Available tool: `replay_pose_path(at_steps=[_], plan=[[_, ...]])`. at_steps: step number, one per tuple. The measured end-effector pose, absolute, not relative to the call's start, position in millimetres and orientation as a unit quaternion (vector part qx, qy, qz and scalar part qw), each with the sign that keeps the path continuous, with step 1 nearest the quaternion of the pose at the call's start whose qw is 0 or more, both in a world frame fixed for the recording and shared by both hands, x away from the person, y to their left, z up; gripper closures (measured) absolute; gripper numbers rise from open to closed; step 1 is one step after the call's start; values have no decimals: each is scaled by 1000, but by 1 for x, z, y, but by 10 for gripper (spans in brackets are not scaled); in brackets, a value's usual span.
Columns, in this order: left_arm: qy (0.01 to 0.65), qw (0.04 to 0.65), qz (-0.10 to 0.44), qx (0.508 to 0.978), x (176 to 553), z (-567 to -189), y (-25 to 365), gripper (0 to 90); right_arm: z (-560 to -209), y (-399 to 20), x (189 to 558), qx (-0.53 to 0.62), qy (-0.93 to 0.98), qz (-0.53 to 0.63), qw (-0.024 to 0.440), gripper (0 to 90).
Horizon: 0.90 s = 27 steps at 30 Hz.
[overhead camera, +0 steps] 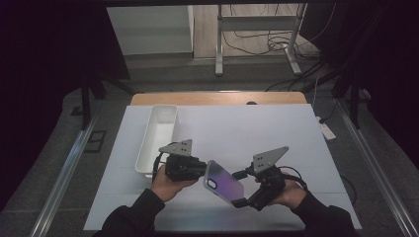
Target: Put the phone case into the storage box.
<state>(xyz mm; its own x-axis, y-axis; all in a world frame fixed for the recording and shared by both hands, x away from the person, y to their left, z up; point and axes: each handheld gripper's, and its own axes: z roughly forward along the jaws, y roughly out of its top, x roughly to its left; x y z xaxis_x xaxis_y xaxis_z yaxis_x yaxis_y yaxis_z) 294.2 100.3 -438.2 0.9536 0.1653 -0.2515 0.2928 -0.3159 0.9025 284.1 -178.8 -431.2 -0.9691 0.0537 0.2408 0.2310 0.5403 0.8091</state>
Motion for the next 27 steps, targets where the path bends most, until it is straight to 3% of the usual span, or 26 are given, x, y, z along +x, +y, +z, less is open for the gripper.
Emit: replay_pose_path(at_steps=[7, 27], plan=[[162, 562, -49, 810, 296, -439, 103, 888, -432, -178, 285, -87, -877, -465, 81, 17], [246, 509, -14, 825, 309, -434, 114, 887, -432, -198, 287, -117, -885, -449, 41, 4]])
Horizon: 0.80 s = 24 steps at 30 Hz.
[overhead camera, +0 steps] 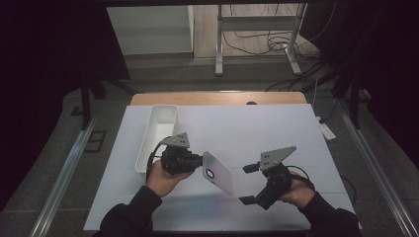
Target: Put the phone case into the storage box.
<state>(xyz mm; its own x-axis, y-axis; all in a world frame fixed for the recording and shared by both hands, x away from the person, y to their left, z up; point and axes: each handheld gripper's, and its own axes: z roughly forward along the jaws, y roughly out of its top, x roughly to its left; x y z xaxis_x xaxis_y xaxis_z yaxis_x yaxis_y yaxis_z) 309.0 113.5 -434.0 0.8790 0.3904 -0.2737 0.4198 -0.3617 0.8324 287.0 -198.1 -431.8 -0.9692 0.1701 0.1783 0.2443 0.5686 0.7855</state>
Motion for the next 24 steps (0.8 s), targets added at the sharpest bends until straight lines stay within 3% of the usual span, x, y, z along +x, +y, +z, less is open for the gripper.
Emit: replay_pose_path(at_steps=[24], plan=[[337, 453, 35, 825, 333, -430, 130, 886, -439, -236, 276, -183, -903, -383, -65, 4]])
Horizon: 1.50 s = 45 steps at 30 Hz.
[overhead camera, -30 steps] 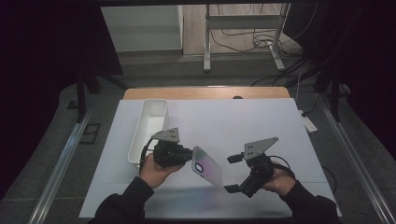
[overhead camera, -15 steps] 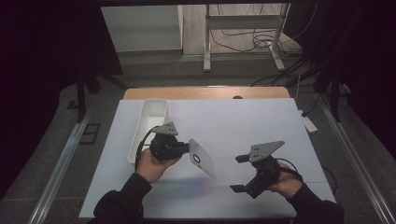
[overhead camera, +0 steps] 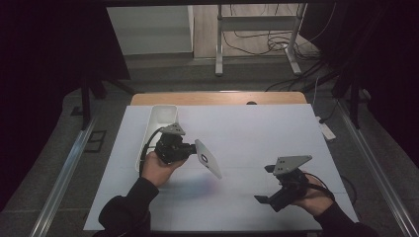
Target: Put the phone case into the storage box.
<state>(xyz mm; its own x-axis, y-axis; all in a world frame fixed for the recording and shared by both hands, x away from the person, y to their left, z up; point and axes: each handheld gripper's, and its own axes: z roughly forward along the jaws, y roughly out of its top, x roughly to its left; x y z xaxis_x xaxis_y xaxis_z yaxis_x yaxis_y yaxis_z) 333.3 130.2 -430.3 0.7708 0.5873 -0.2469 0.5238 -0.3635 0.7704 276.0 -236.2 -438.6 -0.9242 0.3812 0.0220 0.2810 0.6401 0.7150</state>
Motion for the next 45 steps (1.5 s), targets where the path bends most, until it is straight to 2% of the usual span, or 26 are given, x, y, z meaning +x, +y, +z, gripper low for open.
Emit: replay_pose_path(at_steps=[14, 33, 45], plan=[[376, 443, 62, 811, 352, -410, 151, 886, -444, -267, 266, 258, 889, 361, 113, 0], [419, 432, 78, 795, 370, -393, 177, 886, -452, -304, 255, 342, 859, 355, 139, 0], [443, 426, 84, 784, 376, -382, 192, 886, -451, -311, 245, 376, 847, 348, 142, 0]])
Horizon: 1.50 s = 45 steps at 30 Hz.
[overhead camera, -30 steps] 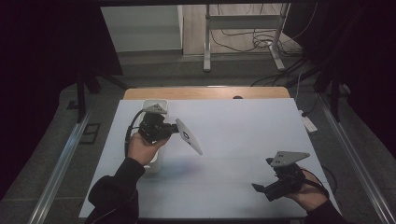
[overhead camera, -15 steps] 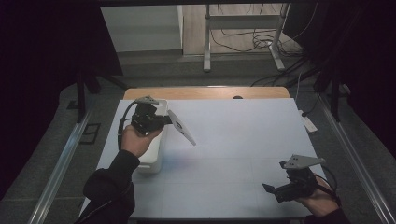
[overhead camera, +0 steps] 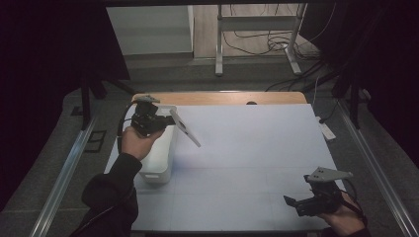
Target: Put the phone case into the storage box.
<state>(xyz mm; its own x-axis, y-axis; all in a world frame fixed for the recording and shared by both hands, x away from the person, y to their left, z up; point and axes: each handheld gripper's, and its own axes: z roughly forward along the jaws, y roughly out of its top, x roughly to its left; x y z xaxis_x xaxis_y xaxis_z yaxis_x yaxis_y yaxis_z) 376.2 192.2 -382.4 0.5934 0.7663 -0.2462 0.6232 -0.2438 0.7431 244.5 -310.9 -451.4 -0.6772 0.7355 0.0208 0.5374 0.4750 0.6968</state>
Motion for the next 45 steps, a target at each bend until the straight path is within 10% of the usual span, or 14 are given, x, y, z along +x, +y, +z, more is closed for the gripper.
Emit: replay_pose_path(at_steps=[45], plan=[[566, 373, 134, 723, 412, -378, 259, 887, -451, -314, 232, 384, 847, 342, 136, 0]])
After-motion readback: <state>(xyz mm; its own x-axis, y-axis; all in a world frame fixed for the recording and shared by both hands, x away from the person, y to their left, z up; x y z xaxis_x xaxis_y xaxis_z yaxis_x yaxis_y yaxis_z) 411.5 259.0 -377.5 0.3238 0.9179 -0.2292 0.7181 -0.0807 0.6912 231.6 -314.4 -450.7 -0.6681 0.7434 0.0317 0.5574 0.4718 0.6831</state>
